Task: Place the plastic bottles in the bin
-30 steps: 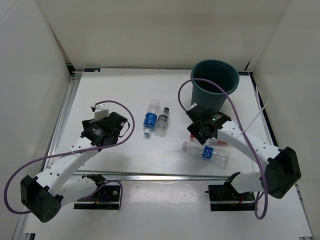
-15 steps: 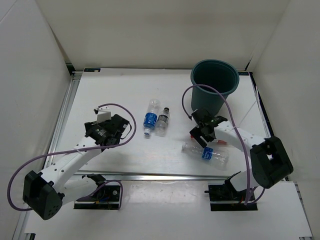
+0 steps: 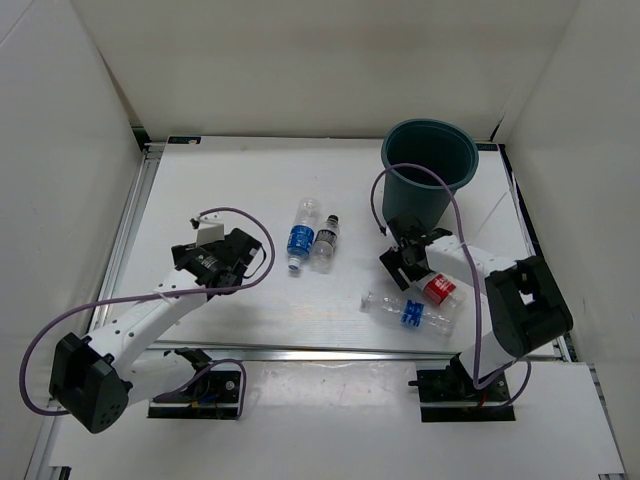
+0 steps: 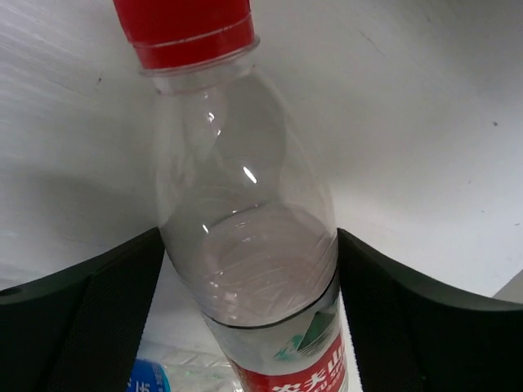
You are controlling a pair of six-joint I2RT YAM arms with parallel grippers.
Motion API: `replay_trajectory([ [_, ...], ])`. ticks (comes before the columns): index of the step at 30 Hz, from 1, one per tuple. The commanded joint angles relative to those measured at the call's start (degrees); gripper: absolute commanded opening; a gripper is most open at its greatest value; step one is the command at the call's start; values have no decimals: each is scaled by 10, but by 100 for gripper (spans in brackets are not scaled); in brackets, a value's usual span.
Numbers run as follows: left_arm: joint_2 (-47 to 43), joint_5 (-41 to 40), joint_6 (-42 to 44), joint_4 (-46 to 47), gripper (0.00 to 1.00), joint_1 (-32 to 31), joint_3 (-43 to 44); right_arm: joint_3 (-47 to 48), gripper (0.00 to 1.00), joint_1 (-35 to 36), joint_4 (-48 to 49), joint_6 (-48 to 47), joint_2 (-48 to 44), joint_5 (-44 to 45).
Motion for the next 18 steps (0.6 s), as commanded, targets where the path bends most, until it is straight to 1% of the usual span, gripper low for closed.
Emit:
replay_trajectory([
  [1,0,-5,-10,-14,100,-3,15,22,85,0,9,36,17,-15],
  [2,0,-5,-10,-14,100,-3,15,22,78,0,0,43,24,-15],
  [4,0,-5,-15,-14,100,-3,15,28,71,0,-22,64,31,12],
  [5,0,-5,-15,-14,100,-3,15,41,60,0,-29,71,32,26],
  [8,0,-10,-15,-19,100,-3,21,46,51,5,-34,76,19,64],
  [9,6,-10,-15,-19,100,-3,21,59,49,12,-34,76,11,90],
  [12,6,-16,-20,-19,100,-3,26,92,47,28,-48,71,-16,108],
  [13,6,-16,-20,-19,100,-3,33,122,47,43,-53,66,-21,108],
  [15,11,-16,-20,-19,100,-3,39,163,43,63,-65,59,-33,126],
  [16,11,-16,-20,-19,100,-3,46,187,43,86,-65,48,-33,126],
  [17,11,-16,-20,-19,100,-3,54,235,43,98,-65,41,-39,126],
  [18,17,-16,-20,-19,100,-3,54,262,42,111,-65,18,-39,121],
])
